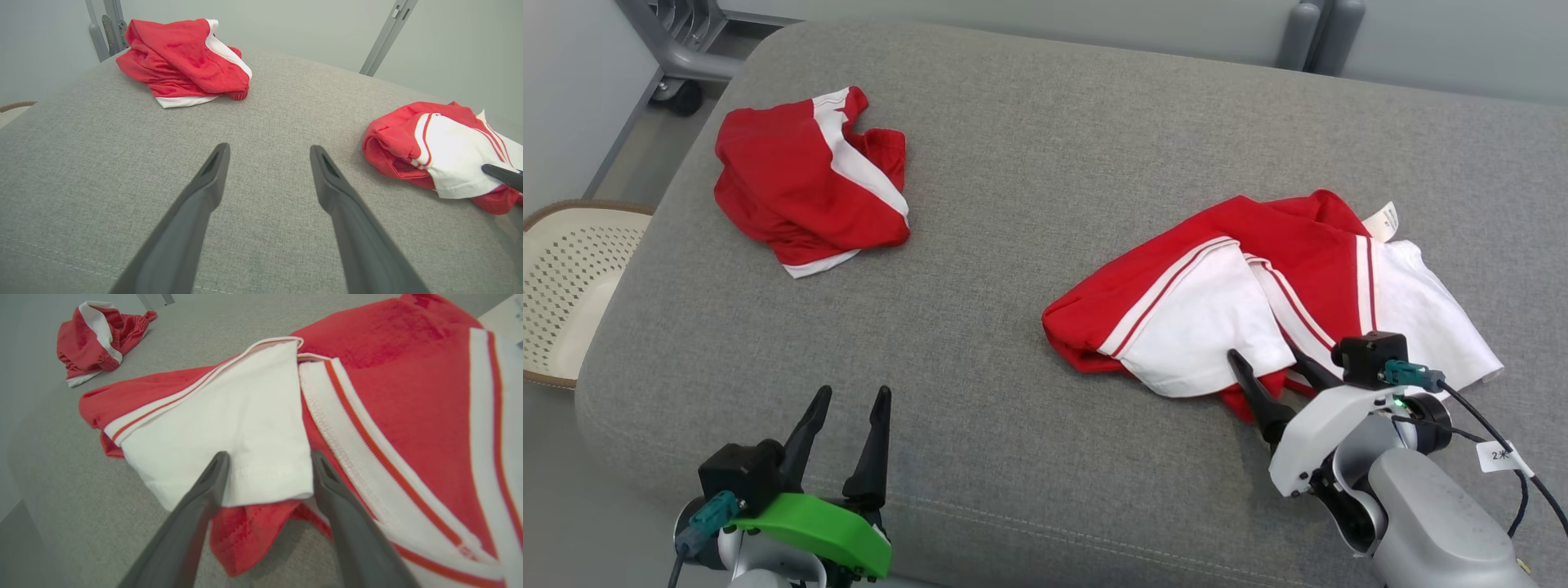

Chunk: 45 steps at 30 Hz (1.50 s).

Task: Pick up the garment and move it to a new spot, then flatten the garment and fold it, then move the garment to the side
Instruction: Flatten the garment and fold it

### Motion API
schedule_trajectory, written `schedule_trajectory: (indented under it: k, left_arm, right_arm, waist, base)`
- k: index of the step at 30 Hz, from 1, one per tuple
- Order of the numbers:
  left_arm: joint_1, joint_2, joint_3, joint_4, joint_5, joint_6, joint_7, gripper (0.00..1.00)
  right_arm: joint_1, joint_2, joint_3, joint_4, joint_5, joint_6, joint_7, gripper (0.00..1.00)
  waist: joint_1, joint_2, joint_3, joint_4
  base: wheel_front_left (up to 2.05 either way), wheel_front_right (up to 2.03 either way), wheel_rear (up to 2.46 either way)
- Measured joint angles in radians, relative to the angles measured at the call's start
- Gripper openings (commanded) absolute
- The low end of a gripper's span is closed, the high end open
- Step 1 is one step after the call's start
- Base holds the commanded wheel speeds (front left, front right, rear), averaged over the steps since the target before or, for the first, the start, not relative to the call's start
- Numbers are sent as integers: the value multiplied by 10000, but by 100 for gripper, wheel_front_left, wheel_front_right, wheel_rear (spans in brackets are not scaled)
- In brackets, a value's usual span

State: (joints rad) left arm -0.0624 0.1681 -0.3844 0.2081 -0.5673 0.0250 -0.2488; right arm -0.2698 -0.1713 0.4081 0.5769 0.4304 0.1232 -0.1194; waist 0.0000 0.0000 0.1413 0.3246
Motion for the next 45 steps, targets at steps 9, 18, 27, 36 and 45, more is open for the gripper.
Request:
schedule_trajectory:
  k: [9,18,27,36,45]
  left_arm:
    - [0,-125,276,-184,127,-46,0,100]
    - [17,-305,539,-203,192,-134,0,100]
    - [221,-384,922,-374,198,-242,-2,100]
    - [57,-991,-336,-196,290,-993,-4,100]
    - [-13,-1135,-1448,38,230,-1277,-27,100]
  right_arm:
    - [-582,2,318,105,180,0,4,76]
    - [-726,-67,566,190,483,2,-119,0]
    - [-2639,330,-529,-1517,2913,0,-552,0]
    - [-3964,-1486,-890,-1538,3557,0,1689,0]
    - [-4040,-2541,-1181,-1231,3586,-209,3260,0]
  waist:
    - [0,0,100,44]
    - [0,0,73,50]
    - [0,0,8,-406]
    - [0,0,-411,-874]
    - [0,0,-682,-1288]
  base:
    - [0,0,0]
    - [0,0,0]
    - [0,0,0]
    - [0,0,0]
    - [0,0,0]
